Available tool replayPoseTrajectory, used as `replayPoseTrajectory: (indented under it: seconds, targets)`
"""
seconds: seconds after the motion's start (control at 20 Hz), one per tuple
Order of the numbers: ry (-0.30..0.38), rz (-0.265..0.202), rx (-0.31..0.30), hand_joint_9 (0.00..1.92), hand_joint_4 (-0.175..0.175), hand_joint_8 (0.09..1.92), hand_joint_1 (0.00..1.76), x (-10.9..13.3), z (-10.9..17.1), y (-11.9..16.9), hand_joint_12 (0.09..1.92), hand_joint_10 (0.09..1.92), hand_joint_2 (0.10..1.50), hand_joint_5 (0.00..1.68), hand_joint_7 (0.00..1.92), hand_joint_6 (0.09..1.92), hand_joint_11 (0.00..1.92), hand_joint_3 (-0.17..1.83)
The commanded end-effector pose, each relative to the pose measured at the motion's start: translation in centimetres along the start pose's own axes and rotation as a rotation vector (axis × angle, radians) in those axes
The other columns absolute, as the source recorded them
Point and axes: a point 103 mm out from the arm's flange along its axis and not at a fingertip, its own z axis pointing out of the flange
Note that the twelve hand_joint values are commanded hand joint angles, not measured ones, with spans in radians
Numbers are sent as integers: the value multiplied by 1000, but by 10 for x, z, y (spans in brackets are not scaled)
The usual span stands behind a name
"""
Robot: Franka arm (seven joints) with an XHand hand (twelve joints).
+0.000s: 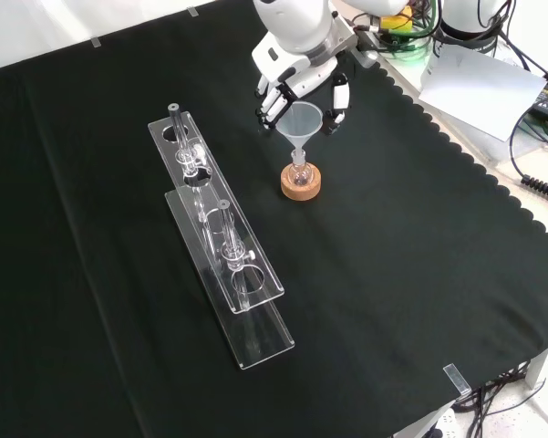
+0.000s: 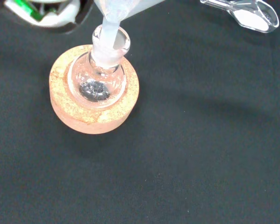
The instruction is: Place the funnel on the round-bottom flask.
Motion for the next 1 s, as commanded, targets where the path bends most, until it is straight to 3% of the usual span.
replayPoseTrajectory:
  seconds: [0.05,0.8,1.0]
  targets:
    - [-2,-1,12,1091,-50,711,972,0,5,4,1113,402,757,807,719,727,797,746]
    - [-3,-3,21,1074,-55,710,969,2,8,4,1111,399,755,782,695,725,787,747]
    - [-15,-8,47,997,-62,743,951,5,8,6,1150,436,725,694,612,759,730,756]
